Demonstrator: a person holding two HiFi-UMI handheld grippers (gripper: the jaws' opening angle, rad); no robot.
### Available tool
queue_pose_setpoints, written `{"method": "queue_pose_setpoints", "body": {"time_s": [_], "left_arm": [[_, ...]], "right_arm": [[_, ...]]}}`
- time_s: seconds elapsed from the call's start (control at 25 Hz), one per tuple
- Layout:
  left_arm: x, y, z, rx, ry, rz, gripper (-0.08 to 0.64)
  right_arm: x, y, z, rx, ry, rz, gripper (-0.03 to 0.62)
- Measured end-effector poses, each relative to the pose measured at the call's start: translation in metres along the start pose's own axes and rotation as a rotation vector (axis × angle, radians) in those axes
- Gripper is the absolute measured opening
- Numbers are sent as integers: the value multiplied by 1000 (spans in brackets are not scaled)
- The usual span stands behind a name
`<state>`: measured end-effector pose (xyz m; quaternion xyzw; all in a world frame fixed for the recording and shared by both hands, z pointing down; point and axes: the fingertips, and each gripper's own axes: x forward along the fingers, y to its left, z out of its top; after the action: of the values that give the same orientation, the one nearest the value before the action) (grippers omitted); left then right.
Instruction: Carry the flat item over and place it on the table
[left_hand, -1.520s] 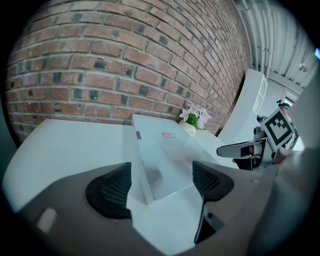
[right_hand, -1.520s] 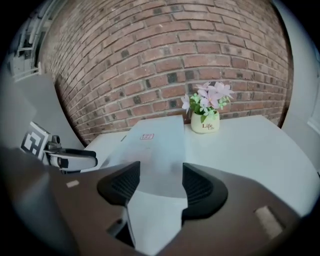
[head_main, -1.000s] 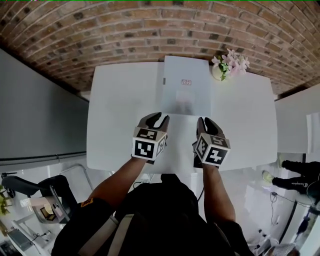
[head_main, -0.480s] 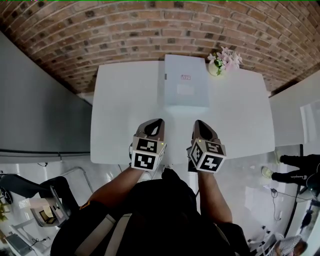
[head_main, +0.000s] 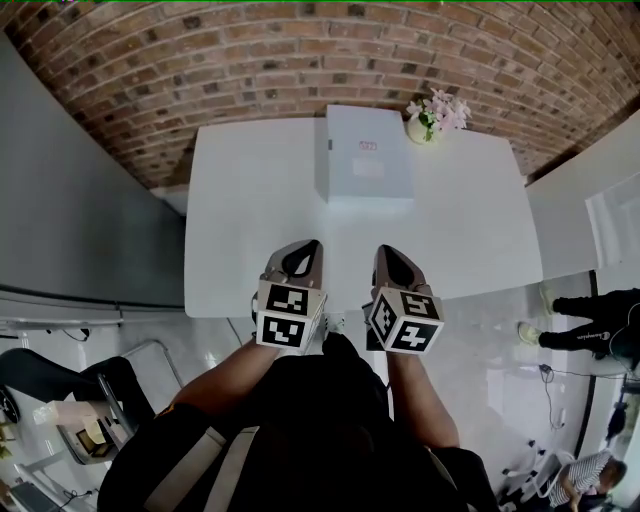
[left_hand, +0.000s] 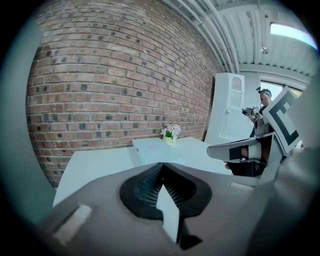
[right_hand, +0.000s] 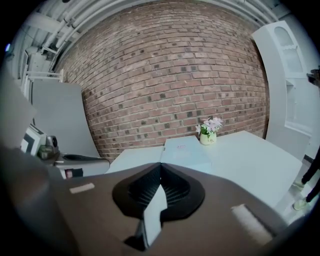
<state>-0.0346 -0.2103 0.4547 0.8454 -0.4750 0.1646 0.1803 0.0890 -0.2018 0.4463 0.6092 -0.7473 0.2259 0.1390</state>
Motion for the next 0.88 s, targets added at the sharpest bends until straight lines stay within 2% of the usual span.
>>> {"method": "queue_pose_setpoints", "body": {"time_s": [0.24, 0.48, 0.88], "left_arm": [[-37, -10, -13, 49, -21, -32, 5], [-70, -24, -21, 61, -20, -62, 5], [-110, -61, -29, 73, -33, -51, 5]], "right_arm": [[-33, 22, -20, -5, -12, -32, 2], [-68, 40, -33, -8, -3, -44, 2], [-115, 37, -44, 2, -20, -33, 2]]}}
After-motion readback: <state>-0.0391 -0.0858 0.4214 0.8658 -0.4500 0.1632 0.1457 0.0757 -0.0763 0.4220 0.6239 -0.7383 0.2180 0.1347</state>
